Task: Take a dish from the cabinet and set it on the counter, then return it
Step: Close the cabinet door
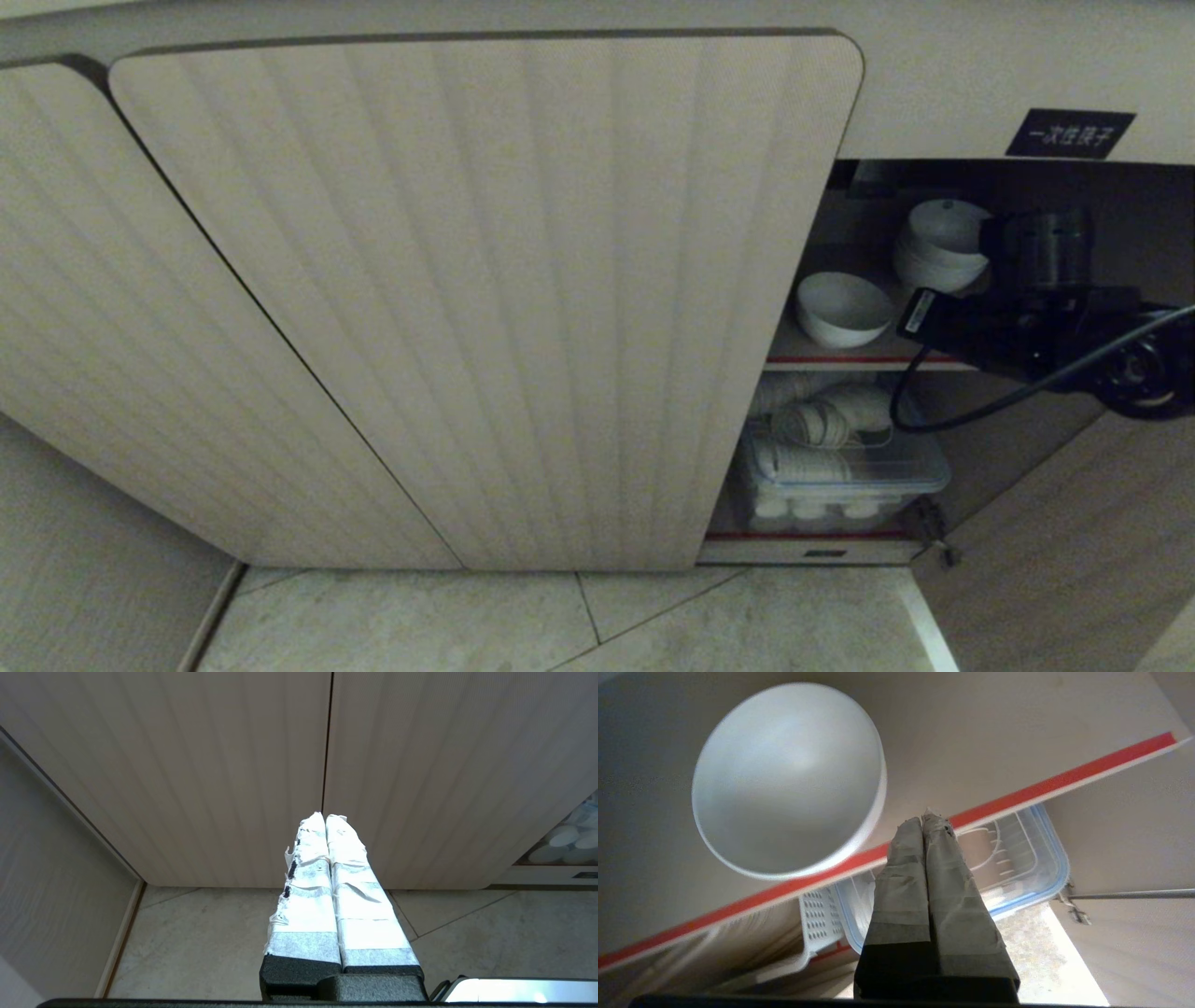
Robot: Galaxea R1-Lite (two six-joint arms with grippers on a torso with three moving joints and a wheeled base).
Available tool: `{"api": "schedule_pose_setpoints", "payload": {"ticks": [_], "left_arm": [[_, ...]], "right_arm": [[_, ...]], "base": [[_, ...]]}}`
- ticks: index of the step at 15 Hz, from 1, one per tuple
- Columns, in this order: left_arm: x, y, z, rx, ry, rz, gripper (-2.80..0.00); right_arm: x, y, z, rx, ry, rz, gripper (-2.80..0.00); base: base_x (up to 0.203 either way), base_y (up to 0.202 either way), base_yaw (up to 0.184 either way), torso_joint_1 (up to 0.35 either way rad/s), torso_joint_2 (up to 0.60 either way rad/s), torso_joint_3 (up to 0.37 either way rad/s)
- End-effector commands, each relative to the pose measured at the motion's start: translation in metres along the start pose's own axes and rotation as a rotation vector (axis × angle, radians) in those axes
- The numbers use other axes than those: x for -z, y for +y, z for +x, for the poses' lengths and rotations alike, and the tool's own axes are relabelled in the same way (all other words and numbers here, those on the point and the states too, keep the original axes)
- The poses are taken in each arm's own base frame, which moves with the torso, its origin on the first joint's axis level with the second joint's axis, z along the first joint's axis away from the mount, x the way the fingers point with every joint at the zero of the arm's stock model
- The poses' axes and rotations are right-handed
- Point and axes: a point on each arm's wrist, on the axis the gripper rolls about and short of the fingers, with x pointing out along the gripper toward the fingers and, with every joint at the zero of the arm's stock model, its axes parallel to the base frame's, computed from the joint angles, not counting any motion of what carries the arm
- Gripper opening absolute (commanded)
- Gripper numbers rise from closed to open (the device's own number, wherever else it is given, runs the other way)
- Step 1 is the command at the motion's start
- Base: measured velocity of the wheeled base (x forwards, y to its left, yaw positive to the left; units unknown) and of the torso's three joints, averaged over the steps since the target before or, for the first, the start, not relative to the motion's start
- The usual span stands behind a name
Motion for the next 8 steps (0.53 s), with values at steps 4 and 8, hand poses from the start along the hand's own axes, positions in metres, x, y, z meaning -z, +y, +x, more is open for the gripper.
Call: {"api": "schedule_pose_setpoints", "payload": {"ticks": [4,8], "left_arm": [[0.000,0.000,0.000,0.001,0.000,0.000,-2.80],[0.000,0.000,0.000,0.000,0.000,0.000,-2.80]], "right_arm": [[0.001,-0.006,-0.016,-0.009,-0.016,-0.002,-2.80],[0.001,-0.010,-0.027,-0.009,-0.016,-0.001,-2.80]], "base": [[0.000,0.000,0.000,0.000,0.00,0.000],[0.000,0.000,0.000,0.000,0.00,0.000]]}}
